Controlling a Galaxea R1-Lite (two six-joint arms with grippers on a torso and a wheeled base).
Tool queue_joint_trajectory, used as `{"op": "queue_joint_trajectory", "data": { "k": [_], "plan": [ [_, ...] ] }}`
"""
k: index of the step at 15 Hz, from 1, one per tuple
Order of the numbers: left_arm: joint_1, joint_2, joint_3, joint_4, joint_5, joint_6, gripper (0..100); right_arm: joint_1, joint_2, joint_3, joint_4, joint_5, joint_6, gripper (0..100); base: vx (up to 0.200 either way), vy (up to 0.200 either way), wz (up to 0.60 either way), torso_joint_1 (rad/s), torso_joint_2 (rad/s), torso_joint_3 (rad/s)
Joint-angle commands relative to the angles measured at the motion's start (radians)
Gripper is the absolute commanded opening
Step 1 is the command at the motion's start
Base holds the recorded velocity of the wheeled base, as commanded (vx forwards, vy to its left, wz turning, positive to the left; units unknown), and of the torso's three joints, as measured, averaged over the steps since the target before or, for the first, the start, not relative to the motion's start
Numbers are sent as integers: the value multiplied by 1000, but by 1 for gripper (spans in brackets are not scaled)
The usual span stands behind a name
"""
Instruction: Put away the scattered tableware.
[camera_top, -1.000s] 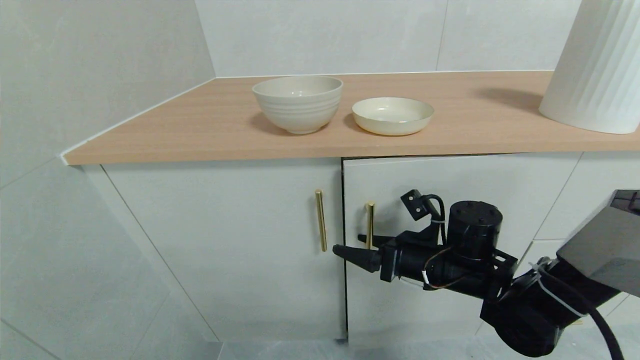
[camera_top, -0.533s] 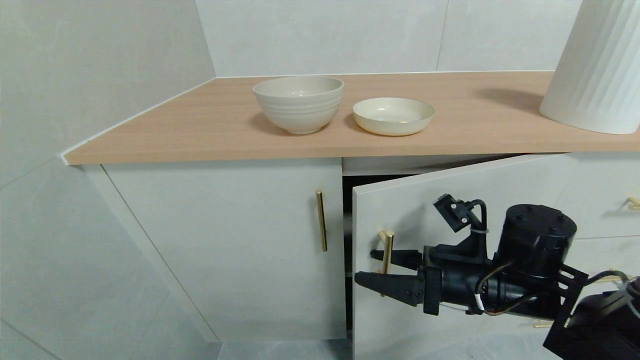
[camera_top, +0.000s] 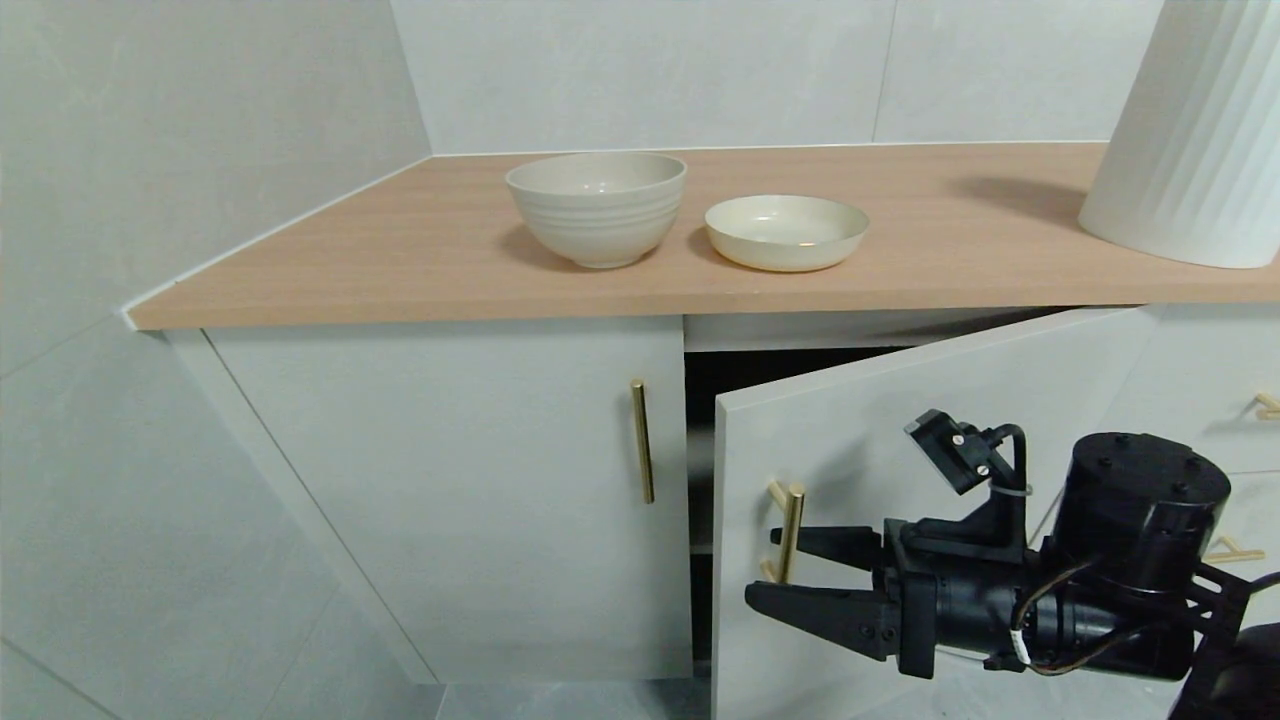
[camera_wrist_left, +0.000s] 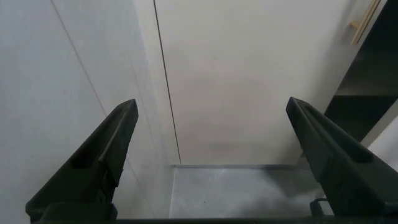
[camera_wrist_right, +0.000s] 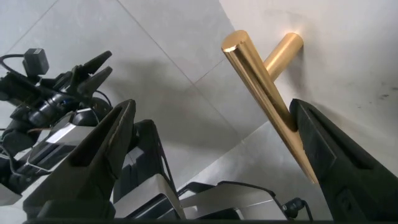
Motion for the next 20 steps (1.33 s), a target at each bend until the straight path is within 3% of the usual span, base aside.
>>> {"op": "queue_joint_trajectory", "data": {
  "k": [1,4,5,9,11,12,13,15,18,20],
  "plan": [
    [0,0,0,-1,1,1,100,5,-4,0,-1,2,0,100,0,0,0,0,0,0],
    [-5,35,-147,35,-170,-1,100,14,-12,-6,-1,1,0,100,0,0,0,0,0,0],
    [-6,141,-218,71,-262,-1,100,14,-10,-12,-2,1,1,100,0,0,0,0,0,0],
    [-48,523,-391,73,-518,1,100,14,-12,-11,-42,-1,6,100,0,0,0,0,0,0],
    [-57,591,-426,73,-529,1,100,14,-12,-11,-42,-1,4,100,0,0,0,0,0,0],
    [-152,871,-563,35,-529,-13,100,14,-12,-9,-42,-1,4,100,0,0,0,0,0,0],
    [-184,971,-581,-25,-529,-24,100,14,-12,-7,-42,-1,4,100,0,0,0,0,0,0],
    [-278,1109,-548,-136,-526,-18,100,19,-12,-7,-42,-1,4,100,0,0,0,0,0,0],
    [-373,1266,-483,-284,-522,-33,100,19,-10,-4,-42,-1,4,100,0,0,0,0,0,0],
    [-400,1356,-469,-412,-521,-101,100,19,-10,-3,-42,-1,4,100,0,0,0,0,0,0]
  ]
}}
